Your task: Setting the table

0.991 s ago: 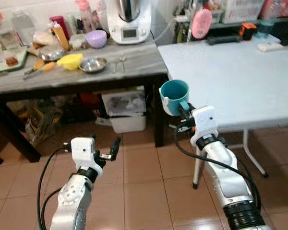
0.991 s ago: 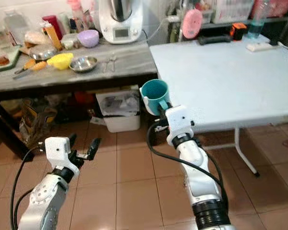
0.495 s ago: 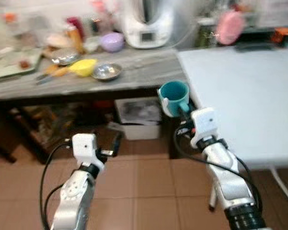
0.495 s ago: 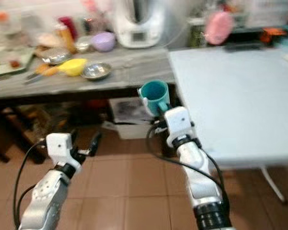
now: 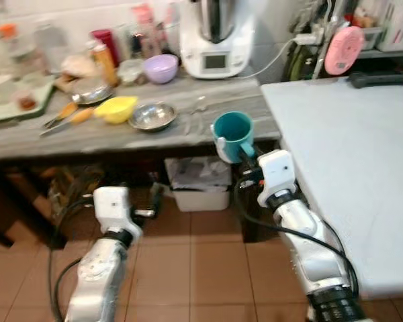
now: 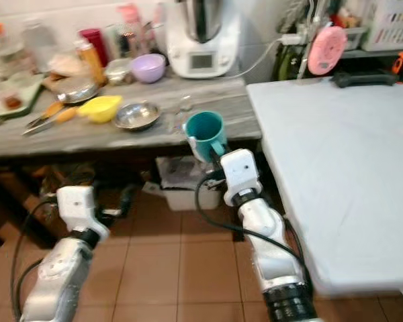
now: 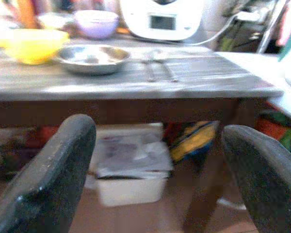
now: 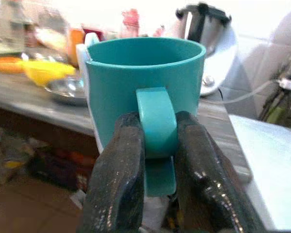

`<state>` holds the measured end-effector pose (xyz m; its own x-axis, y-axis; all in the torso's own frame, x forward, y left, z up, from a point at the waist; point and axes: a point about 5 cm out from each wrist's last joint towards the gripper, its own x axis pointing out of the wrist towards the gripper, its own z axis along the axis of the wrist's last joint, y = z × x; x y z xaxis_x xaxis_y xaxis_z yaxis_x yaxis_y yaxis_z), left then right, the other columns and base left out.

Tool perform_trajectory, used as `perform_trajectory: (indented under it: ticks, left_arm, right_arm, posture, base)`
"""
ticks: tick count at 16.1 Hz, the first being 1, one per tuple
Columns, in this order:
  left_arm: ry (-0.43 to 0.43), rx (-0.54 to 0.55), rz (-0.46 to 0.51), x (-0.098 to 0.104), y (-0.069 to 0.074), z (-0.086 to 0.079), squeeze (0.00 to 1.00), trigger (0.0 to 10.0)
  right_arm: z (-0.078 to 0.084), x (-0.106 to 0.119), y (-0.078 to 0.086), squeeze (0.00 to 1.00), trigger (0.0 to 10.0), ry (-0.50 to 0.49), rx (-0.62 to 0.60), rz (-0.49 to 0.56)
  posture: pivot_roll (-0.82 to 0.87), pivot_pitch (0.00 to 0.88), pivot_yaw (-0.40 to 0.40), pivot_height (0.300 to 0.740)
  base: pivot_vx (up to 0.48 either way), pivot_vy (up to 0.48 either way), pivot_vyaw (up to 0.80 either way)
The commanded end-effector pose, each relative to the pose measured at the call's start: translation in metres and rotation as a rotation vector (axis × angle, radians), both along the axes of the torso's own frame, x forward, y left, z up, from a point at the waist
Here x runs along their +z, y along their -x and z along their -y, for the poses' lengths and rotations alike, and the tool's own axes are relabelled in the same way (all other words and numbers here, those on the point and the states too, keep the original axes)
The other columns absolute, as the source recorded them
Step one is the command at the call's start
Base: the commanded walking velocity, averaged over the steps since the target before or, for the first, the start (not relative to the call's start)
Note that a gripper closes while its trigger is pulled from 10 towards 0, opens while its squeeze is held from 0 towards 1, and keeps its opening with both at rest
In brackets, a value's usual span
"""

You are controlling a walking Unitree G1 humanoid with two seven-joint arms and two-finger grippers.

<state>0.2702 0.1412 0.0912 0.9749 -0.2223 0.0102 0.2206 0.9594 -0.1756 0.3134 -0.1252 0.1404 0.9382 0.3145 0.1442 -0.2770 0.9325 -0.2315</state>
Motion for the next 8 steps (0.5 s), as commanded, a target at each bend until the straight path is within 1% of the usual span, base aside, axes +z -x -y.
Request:
perform_trajectory:
  ticks: [1,6,8]
  left_arm:
    - [-0.03,0.022,0.01,0.004,-0.001,-0.01,0.0,10.0]
    - [-0.027,0.001,0.044,0.014,-0.003,-0.006,0.0,10.0]
    - [-0.03,-0.003,0.045,0.015,-0.003,-0.006,0.0,10.0]
  right_arm:
    - [-0.009,0.012,-0.001,0.0,10.0,-0.023,0.027,0.042]
    - [-0.009,0.019,-0.003,0.0,10.0,-0.021,0.027,0.07]
    - [-0.01,0.019,-0.002,0.0,10.0,-0.019,0.034,0.072]
  posture:
    - [-0.13,0.0,0.075,0.74]
    - [-0.13,0.0,0.075,0.74]
    - [-0.12,0.0,0.074,0.74]
  base:
    - [0.48,0.0,0.0]
    - [0.48,0.0,0.0]
    - [0.48,0.0,0.0]
